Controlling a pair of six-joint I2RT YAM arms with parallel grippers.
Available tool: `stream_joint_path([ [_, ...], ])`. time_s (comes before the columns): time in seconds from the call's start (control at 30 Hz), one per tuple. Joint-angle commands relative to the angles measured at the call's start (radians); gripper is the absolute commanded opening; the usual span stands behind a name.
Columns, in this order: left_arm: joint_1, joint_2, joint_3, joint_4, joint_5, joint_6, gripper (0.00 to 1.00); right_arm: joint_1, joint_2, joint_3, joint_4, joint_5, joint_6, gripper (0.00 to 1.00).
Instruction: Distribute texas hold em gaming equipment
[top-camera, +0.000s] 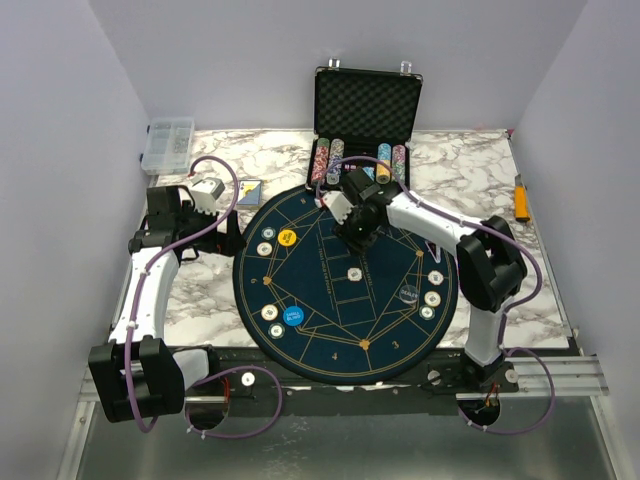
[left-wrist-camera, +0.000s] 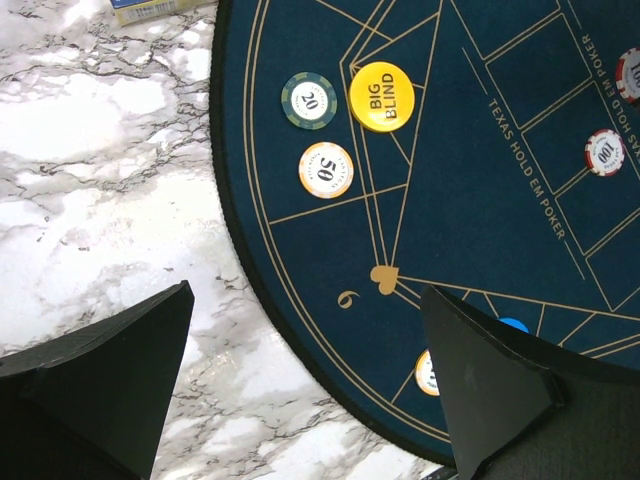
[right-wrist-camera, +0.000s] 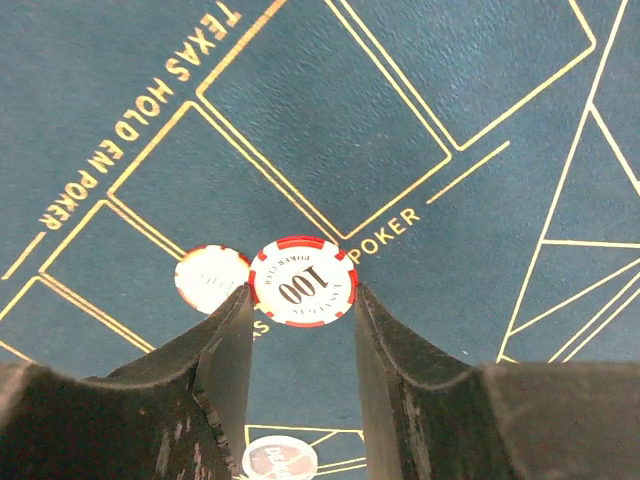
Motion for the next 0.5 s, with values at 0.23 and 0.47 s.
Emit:
stream_joint_path([
  [0.23,0.144,0.065,0.073,-0.034,0.120,-0.056,0.98,0.261,-0.054,0.010,-0.003,-0.107,-0.011,0.19],
  [0.47,0.177,0.068,0.077,-0.035,0.093,-0.075,0.98,0.441,-0.050,0.027,0.015,-0.130,-0.029,0.19],
])
